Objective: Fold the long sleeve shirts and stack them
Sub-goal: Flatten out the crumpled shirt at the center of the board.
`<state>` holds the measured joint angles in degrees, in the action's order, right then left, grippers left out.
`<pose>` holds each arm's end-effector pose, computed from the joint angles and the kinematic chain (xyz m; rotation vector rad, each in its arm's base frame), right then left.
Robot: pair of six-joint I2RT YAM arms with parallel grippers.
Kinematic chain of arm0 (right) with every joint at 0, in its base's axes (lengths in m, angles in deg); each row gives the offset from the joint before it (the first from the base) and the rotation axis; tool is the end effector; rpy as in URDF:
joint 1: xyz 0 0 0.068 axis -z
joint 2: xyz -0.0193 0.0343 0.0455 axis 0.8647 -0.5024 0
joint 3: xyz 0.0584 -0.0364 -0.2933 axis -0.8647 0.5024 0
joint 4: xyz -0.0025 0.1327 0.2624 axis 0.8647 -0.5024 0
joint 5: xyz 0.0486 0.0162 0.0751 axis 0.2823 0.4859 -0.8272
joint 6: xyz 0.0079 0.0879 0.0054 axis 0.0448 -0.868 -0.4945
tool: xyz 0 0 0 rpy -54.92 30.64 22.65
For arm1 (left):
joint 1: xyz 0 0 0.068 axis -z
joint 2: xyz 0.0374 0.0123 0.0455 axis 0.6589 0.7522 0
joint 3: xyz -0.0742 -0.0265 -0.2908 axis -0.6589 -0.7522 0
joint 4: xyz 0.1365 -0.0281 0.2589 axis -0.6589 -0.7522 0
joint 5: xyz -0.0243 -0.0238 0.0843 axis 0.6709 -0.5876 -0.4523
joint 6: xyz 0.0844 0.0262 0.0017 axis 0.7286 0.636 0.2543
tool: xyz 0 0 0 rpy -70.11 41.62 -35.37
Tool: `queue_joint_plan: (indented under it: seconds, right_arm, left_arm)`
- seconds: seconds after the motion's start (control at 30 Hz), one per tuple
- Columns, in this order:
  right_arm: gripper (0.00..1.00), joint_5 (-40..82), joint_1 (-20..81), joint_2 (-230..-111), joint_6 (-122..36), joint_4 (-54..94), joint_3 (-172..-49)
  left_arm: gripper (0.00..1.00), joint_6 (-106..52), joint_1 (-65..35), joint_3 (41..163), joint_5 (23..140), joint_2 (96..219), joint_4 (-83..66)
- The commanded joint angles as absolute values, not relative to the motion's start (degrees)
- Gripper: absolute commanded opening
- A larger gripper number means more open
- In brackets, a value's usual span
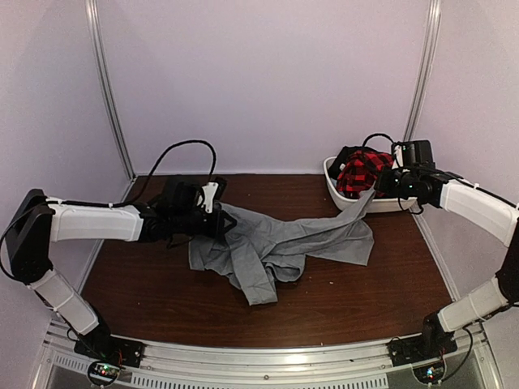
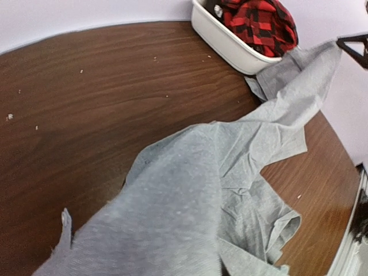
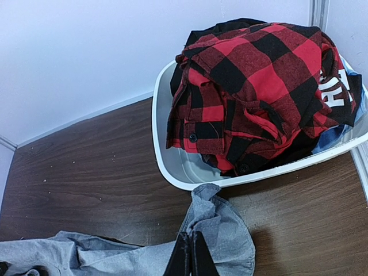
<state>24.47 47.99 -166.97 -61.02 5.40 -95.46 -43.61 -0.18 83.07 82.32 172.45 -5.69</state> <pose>0.3612 0.0813 0.2948 0.2030 2.1501 0.4463 0.3003 -0.2775 0.2081 0.3492 2.2226 -0.8515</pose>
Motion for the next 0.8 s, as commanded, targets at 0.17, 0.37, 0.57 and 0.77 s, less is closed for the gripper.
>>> queue_joint_plan:
  seconds: [0.17,0.37,0.57,0.77]
  right_arm:
    - [0.0,24.57,48.25,-160.58,-56.42,-0.58,-103.74]
    - [0.0,20.97,48.37,-157.02,-56.2,-3.54,-116.9]
    - [0.0,17.69,48.26,-156.62,-56.14,-5.35,-129.6]
    - [0.0,13.25,48.33,-156.77,-56.25,-6.63,-136.74]
  left_arm:
    - [0.0,-38.87,-5.59,94.15,90.42,162.41,-12.57]
    - [0.0,-34.7,-13.14,106.5,94.64,156.44,-20.97]
    - [0.0,-33.13,-17.94,121.4,98.0,157.55,-25.91]
    - [0.0,-34.98,-18.98,130.45,103.05,159.42,-26.04]
